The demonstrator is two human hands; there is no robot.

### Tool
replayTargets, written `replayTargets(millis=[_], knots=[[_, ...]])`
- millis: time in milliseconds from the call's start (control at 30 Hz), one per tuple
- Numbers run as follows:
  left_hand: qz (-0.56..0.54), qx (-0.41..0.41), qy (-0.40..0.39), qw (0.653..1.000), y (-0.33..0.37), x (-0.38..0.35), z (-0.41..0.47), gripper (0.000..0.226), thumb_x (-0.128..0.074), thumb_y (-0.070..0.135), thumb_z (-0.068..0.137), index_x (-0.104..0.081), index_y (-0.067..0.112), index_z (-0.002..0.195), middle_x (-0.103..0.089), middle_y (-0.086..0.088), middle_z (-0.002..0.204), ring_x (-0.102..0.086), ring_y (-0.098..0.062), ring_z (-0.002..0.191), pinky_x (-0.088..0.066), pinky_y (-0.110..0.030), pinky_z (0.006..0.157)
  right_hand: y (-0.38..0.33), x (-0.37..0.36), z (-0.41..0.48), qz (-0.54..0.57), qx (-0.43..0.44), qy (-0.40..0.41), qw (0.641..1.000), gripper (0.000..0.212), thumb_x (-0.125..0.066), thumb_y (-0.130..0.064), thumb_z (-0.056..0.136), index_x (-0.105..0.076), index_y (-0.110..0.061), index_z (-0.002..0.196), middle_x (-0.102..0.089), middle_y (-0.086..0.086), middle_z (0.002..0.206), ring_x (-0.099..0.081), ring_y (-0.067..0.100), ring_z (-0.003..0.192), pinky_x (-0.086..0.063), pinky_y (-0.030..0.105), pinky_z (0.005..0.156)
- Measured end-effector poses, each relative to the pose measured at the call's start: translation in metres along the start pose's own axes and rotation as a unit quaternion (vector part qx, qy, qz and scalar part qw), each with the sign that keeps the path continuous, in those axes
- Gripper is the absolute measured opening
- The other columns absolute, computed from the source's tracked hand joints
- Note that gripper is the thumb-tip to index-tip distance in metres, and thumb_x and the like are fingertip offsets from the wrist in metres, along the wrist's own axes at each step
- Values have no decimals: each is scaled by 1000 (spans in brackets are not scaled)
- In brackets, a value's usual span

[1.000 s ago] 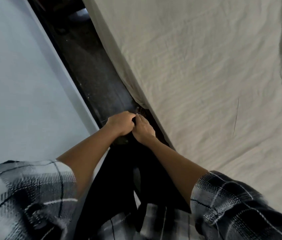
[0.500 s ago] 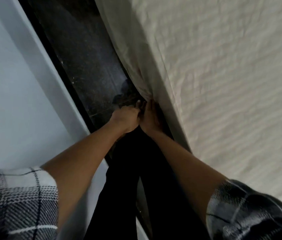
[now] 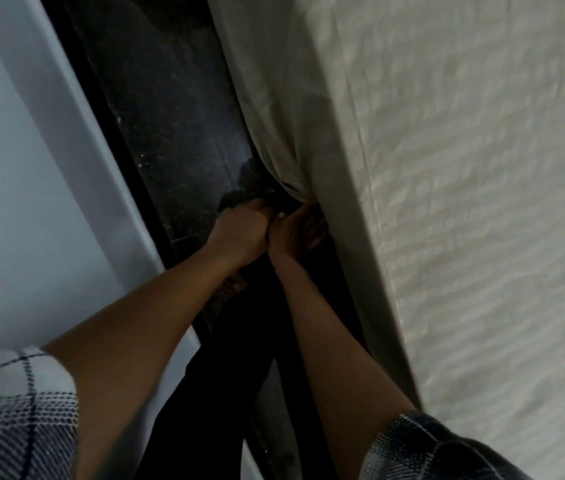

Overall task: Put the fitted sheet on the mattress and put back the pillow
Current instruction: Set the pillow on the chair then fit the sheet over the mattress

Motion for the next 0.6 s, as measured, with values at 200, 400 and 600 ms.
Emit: replayTargets(millis=[200, 400, 600], knots=[[110, -103, 22, 988, 9, 7, 31, 54, -37, 32, 99, -16, 31, 149, -14, 2, 158, -21, -25, 141, -28, -39, 107, -3, -2, 12, 108, -1, -81, 991, 53, -40, -17, 98, -24, -5, 147, -29, 16, 151, -30, 28, 138, -19, 36, 112], [138, -38, 74, 987, 7, 7, 36, 51, -28, 45, 98, -14, 42, 147, -6, -5, 158, -14, -32, 141, -20, -47, 108, -5, 9, -10, 97, 72, -135, 983, 74, -48, -8, 91, -4, -4, 151, -9, 11, 158, -11, 21, 145, -4, 27, 113], [230, 5, 98, 968, 5, 25, 57, 54, -38, 54, 93, -20, 46, 142, -7, -7, 153, -11, -36, 139, -8, -65, 108, -22, 23, -13, 37, 125, -65, 989, 68, -40, -18, 97, 1, -8, 150, -3, 10, 159, -5, 19, 146, 2, 24, 113]])
Point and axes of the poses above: each hand's wrist, its own z-axis towards the middle knuckle, its own x-axis out of the back of the hand, y = z × x, the point moved 8 cm from there along z, towards the middle knuckle
